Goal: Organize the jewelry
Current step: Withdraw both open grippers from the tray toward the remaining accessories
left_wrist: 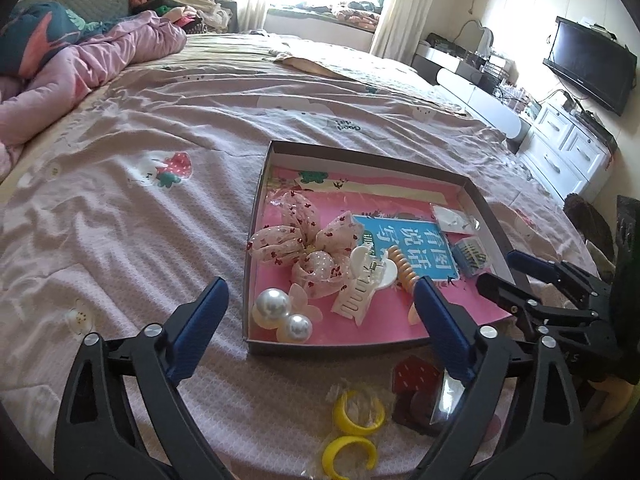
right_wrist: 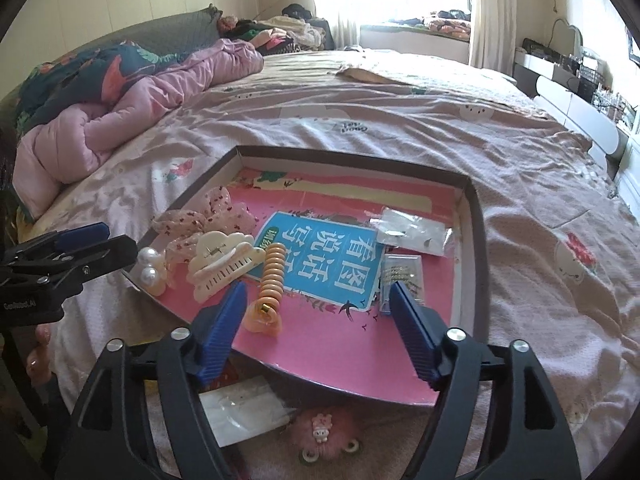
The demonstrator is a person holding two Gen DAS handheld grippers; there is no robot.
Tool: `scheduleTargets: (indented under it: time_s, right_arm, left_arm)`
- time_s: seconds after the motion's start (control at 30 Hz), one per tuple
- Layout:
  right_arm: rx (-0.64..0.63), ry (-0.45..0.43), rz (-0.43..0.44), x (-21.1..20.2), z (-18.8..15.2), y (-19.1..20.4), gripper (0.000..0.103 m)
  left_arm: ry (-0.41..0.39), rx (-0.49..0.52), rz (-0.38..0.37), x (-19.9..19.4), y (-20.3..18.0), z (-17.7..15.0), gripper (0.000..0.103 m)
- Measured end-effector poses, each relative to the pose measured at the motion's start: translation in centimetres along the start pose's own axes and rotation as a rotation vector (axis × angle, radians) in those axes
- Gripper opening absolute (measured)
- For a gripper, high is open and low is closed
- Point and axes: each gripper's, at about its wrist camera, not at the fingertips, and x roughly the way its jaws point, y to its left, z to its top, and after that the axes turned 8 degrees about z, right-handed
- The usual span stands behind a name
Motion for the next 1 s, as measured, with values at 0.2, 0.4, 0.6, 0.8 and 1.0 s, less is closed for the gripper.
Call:
scheduleTargets:
  time_s: [0.2,0.4,0.6,0.8,1.0]
  right_arm:
    - [0.001,-0.029,-0.004,-1.6,0.1,0.2,0.082]
    - [-0.002,-0.055,-0.003,-3.1,0.1,0.3,0.086]
    - [-0.008,-0.072,0.001,-4.8,0.0,0.6,0.088]
    - [-0.022,-0.087,0.001,-6.6,-0.5,0.7,0.088]
    - [-0.036,-0.092,-0.005,-8.3,-1.4,0.5,0.089]
  left_arm:
    - [-0.005,-0.013,0.003,-1.2,0.1,-0.3,0.089]
    - [-0.017,-0.019,0.005,-2.5,0.2,-0.5,0.091]
    - [-0.028,-0.014,0.001,-3.7,-0.2,-0.6,0.091]
    - [-0.038,0.002,0.001,-5.1,-0.6,-1.1,0.091]
    - [-0.051,0.010,0.007,-6.3,-0.9,-1.5,0.091]
